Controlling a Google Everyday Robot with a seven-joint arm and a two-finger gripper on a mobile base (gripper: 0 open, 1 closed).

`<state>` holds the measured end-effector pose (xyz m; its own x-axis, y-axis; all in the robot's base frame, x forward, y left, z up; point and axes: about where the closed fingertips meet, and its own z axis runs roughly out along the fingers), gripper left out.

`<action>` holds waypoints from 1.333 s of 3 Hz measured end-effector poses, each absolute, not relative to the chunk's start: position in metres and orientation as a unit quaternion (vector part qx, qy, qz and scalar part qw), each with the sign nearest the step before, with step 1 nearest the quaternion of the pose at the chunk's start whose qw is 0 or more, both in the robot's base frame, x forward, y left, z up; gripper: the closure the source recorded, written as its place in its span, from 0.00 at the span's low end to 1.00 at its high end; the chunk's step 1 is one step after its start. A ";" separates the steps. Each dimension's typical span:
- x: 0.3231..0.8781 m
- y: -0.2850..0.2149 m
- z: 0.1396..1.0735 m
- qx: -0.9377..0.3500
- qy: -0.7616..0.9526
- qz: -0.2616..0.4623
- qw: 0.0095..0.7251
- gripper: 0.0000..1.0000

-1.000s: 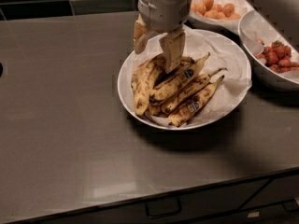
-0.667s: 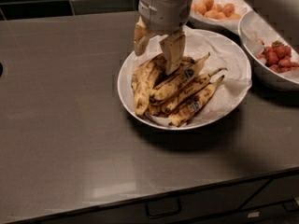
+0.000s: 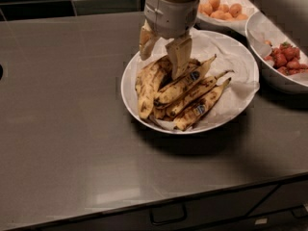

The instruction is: Pick banana from white bowl

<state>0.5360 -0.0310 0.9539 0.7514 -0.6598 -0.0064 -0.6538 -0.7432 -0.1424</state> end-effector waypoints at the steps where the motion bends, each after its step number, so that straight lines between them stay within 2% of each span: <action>1: 0.537 -0.029 0.953 -0.934 0.350 -0.020 0.066 0.42; 3: 0.539 -0.028 0.951 -0.935 0.348 -0.020 0.068 0.42; 4: 0.540 -0.027 0.949 -0.935 0.348 -0.018 0.071 0.59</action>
Offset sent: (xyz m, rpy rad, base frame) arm -0.0188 -0.0130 -0.0067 -0.0614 0.0978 0.0153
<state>0.5405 -0.0273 0.9487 0.7570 -0.6532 -0.0159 -0.6481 -0.7475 -0.1455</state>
